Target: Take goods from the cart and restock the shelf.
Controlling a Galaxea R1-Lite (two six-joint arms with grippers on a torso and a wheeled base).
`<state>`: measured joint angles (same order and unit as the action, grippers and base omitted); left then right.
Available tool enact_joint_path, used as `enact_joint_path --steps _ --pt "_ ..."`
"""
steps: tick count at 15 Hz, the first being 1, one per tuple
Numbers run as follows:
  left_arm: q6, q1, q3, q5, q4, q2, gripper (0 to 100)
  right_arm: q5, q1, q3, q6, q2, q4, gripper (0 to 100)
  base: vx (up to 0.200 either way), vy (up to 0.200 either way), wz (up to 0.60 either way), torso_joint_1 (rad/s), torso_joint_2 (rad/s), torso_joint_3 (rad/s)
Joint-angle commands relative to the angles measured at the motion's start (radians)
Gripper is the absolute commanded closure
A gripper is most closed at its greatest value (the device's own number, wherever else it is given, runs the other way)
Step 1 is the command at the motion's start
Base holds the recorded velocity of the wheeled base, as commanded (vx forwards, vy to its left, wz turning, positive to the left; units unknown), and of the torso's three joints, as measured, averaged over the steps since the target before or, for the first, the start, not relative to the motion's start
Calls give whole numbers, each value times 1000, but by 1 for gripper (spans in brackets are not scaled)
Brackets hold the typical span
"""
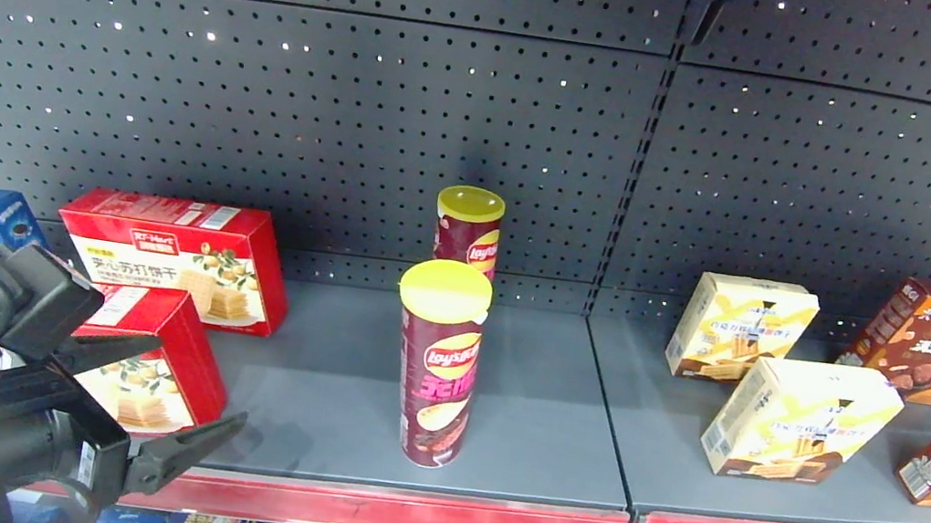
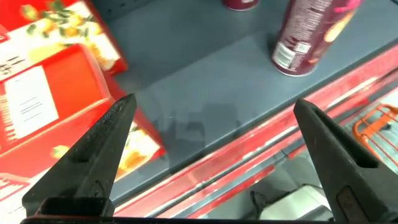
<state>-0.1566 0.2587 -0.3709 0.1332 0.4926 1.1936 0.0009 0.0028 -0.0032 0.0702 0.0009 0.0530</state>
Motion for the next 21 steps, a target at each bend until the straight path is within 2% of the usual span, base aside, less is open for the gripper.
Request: enact_joint_path --steps 1,10,14,19,21 --pt "0 -7 -7 0 1 -6 0 54 3 -4 -18 2 -71 0 0 0 0 0 0 0" --pt "2 -22 -49 -1 1 0 0 24 0 2 -70 -1 -56 0 0 0 0 0 0 0" --pt "20 -29 -68 -1 1 3 0 24 0 2 -70 -1 -56 0 0 0 0 0 0 0" --pt "17 -16 -48 3 1 26 0 24 0 3 -72 -1 -50 0 0 0 0 0 0 0" --pt "17 7 -59 2 1 43 0 24 0 3 -73 -1 -50 0 0 0 0 0 0 0"
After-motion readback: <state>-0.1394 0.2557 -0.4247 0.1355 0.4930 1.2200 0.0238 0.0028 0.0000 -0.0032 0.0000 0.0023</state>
